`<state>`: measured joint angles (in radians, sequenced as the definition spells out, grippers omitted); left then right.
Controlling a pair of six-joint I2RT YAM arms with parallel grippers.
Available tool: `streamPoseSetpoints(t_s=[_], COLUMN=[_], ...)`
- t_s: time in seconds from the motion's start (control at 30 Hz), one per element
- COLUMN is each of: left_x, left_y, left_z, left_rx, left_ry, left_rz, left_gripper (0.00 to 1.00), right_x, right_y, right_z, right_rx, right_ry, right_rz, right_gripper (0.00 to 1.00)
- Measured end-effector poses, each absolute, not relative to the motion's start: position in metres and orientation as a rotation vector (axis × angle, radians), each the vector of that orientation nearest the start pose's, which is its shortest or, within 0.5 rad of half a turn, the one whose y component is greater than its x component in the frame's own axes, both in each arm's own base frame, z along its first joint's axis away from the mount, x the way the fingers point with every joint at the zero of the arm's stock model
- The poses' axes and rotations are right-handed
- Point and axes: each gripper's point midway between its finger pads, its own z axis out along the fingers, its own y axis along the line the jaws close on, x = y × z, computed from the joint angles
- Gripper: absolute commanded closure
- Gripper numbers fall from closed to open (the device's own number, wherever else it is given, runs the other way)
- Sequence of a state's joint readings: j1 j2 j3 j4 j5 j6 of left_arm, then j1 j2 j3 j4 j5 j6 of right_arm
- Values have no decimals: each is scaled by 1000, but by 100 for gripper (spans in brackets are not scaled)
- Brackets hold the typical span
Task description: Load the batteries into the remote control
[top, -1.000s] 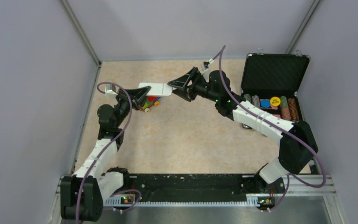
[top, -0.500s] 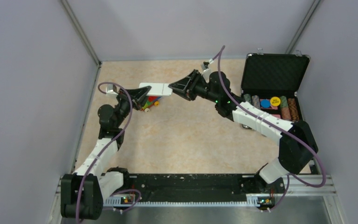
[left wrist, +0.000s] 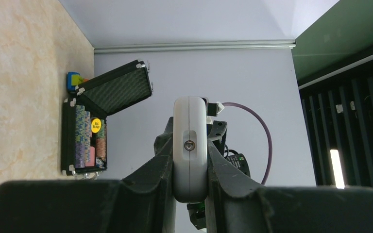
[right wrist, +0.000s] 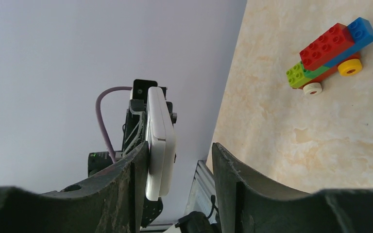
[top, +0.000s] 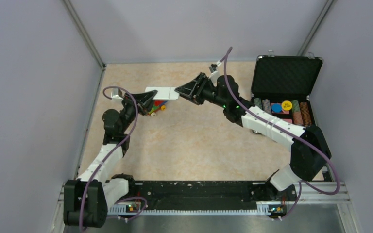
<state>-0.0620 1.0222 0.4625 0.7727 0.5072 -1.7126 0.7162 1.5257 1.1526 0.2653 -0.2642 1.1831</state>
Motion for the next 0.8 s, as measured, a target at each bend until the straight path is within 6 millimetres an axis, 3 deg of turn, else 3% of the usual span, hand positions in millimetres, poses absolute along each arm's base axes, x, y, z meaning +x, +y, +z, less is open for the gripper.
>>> streamPoseSetpoints(t_s=[0.3,0.8], left_x=[315,315], left_y=[-141,-142], left_z=[304,301], left_rx=[-846,-830], left_ry=[1437,1439], left_rz=[-1790,-1787], left_gripper=[100,100], right_x=[312,307], right_y=[385,392], right_z=[302,300], right_rx=[175,124], right_ry=[1944,1940], right_rz=[1548,1505], right_gripper=[62,70])
